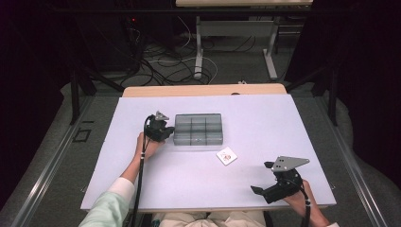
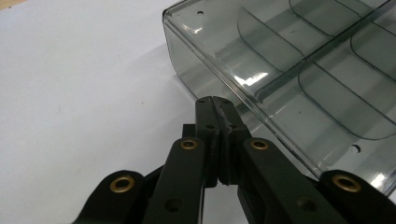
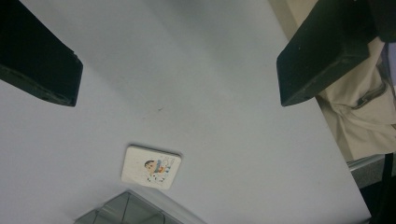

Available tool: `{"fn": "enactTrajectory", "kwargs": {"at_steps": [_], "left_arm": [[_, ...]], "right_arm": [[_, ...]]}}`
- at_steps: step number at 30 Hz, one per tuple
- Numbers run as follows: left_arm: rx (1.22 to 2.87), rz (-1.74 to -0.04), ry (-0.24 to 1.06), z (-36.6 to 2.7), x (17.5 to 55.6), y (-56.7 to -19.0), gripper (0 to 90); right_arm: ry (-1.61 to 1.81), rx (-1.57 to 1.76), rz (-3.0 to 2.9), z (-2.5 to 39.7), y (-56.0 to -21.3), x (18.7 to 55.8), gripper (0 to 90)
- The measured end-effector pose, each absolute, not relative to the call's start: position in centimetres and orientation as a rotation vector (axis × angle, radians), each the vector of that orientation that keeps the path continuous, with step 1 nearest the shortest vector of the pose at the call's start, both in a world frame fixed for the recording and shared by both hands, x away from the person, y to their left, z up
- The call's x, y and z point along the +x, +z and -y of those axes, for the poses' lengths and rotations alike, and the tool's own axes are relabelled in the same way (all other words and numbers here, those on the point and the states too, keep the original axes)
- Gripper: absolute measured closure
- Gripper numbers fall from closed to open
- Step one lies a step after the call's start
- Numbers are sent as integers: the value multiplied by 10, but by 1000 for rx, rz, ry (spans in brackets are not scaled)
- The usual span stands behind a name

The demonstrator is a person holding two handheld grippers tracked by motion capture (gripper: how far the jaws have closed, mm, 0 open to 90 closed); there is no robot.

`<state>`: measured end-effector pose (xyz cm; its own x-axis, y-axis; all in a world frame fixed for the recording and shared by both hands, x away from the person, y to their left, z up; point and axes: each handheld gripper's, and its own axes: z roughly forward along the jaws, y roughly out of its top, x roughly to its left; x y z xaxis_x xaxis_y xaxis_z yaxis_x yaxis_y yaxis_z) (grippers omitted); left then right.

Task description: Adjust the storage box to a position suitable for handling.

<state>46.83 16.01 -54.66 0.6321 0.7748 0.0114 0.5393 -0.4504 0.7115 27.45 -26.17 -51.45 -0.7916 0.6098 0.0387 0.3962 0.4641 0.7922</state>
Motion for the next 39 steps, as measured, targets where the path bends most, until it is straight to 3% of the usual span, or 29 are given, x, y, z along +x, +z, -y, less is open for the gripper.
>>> {"fn": "enactTrajectory", "kwargs": {"at_steps": [39], "left_arm": [[2146,-976,433,-122,468,-549,897]], "right_arm": [[1238,862,-2471,262,-514,274,0]]}}
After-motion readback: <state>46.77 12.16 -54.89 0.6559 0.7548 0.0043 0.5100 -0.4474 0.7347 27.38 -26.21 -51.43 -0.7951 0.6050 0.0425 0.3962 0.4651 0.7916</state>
